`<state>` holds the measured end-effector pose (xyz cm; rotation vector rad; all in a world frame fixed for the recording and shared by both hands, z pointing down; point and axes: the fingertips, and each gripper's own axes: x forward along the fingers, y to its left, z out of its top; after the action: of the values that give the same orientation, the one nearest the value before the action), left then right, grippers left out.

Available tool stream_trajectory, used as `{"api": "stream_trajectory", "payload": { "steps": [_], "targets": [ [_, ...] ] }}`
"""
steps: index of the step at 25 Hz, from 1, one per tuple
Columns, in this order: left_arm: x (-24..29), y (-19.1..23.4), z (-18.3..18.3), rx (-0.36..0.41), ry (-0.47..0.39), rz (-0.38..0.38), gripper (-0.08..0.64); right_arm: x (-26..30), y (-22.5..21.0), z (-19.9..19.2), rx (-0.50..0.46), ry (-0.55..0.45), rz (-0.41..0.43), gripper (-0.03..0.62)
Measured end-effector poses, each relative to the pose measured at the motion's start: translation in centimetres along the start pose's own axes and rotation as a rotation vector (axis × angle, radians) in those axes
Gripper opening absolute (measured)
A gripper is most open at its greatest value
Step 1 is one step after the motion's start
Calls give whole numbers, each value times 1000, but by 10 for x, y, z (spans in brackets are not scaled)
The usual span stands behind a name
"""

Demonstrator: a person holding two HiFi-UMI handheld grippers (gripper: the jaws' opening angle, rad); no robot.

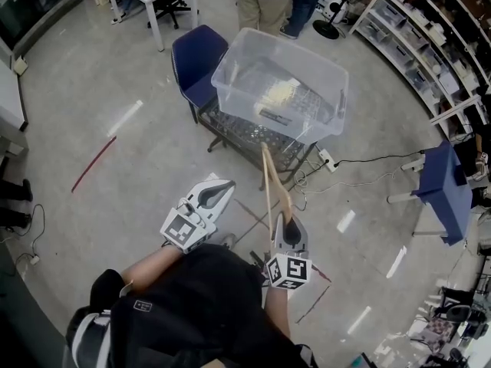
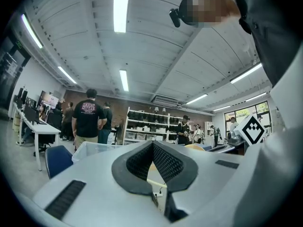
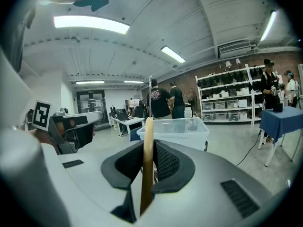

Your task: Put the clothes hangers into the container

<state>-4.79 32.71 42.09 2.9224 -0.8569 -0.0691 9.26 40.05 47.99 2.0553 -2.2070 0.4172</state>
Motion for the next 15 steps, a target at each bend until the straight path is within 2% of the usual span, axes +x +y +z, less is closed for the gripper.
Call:
{"api": "stream_trajectory", "payload": {
  "steps": [9, 15],
  "targets": [
    [5, -32, -7, 20, -23, 54, 25, -12, -31, -12, -16, -5, 70, 71],
    [11, -32, -10, 31, 4, 79, 25, -2, -45, -18, -17, 13, 100, 71]
  ]
}}
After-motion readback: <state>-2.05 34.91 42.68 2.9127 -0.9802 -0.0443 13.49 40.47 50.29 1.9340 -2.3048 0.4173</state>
